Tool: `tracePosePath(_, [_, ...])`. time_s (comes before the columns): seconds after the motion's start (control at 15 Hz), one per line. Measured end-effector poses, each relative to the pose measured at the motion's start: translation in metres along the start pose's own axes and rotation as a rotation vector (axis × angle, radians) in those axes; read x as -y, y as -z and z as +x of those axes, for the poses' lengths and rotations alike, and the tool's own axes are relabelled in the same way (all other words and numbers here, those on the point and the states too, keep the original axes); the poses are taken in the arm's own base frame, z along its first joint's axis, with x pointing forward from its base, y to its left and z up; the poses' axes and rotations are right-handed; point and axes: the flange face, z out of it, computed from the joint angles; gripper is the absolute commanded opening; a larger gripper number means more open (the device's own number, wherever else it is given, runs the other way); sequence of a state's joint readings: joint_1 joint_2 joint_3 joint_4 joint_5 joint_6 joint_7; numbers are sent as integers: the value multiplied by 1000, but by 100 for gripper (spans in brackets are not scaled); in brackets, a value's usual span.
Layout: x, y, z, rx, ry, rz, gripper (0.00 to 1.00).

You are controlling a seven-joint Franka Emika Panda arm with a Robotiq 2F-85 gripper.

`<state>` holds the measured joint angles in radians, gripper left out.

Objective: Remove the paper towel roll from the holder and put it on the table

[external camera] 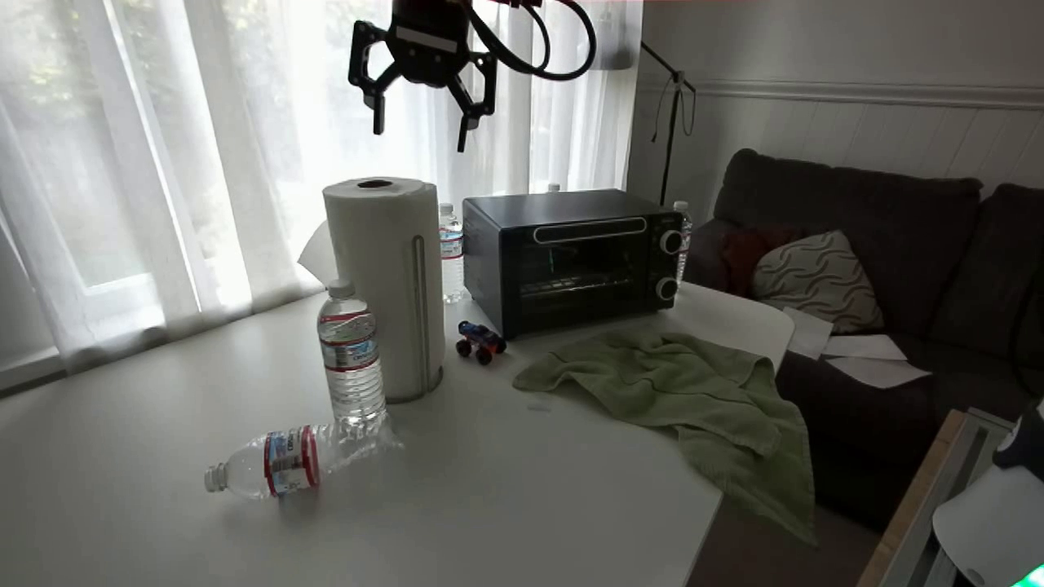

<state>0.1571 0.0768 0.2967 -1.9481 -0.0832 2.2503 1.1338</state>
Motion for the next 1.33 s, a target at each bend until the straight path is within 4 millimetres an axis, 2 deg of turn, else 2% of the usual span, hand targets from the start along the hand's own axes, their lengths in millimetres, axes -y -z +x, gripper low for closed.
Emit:
tracePosePath(0.8, [1,-1,1,-1,-1,0,100])
tracePosePath(1.33, [2,-39,3,30,-8,-27,100])
